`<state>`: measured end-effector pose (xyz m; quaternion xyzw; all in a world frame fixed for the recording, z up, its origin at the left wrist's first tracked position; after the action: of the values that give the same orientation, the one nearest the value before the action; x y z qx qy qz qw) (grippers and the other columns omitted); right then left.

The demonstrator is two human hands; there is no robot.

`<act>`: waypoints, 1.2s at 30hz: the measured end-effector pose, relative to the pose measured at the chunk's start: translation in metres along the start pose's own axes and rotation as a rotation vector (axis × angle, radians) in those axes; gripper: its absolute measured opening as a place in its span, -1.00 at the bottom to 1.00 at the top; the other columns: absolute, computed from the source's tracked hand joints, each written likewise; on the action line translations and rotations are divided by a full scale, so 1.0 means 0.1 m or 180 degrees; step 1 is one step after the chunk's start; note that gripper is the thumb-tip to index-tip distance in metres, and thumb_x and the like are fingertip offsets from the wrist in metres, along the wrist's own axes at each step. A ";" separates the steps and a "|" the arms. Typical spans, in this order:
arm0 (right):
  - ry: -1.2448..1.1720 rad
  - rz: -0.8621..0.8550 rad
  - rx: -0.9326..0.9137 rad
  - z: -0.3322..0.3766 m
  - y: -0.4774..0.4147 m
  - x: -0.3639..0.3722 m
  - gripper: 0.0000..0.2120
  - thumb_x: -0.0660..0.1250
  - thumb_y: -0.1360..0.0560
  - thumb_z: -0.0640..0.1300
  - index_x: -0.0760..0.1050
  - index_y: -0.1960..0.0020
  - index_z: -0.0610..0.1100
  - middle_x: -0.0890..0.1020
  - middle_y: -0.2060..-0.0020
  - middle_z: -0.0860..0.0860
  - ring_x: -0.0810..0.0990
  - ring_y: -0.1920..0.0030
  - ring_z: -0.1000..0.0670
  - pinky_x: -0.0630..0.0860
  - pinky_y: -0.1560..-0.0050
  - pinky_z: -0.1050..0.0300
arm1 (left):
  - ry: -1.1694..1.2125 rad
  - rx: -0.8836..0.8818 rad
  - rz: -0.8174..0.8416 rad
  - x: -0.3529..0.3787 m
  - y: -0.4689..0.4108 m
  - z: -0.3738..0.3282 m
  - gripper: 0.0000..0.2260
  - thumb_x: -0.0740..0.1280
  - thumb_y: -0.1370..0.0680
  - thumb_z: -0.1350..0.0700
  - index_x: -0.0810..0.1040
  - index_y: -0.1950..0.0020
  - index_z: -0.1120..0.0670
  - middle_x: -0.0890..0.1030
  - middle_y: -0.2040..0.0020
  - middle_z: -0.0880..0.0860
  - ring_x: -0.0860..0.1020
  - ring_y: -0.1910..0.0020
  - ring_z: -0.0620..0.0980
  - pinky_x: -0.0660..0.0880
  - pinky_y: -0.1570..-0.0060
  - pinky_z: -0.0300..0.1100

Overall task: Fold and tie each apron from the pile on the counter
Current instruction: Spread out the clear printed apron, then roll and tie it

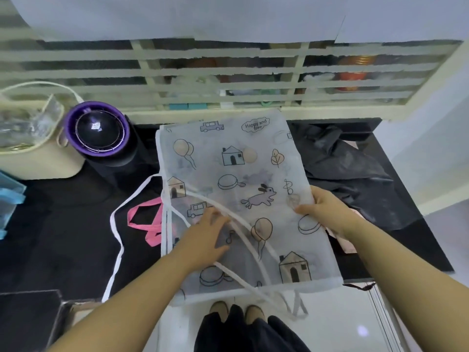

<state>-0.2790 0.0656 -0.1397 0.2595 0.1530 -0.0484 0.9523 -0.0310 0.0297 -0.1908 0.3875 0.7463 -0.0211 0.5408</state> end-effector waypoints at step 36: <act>-0.0013 -0.0738 0.0164 -0.01 -0.12 -0.12 -0.83 0.40 -0.45 -0.25 0.54 -0.02 -0.10 0.67 0.06 -0.08 0.66 0.16 -0.04 0.58 0.26 0.11 | 0.1228 -0.0152 -0.0323 -0.55 -0.08 -0.14 -0.55 0.24 -0.60 0.10 0.26 -0.48 -0.04 0.22 -0.46 0.00 0.47 -0.18 0.00 0.35 -0.10 -0.29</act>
<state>-0.2924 0.0556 -0.1428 0.2644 0.1788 -0.1627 0.9336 -0.0406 -0.0004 -0.1428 0.3334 0.8549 0.0440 0.3950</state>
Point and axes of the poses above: each hand's wrist, its own y-axis away from the middle knuckle, its own x-axis out of the palm, z = x × y, the point moved 8 cm from there along -y, towards the middle knuckle
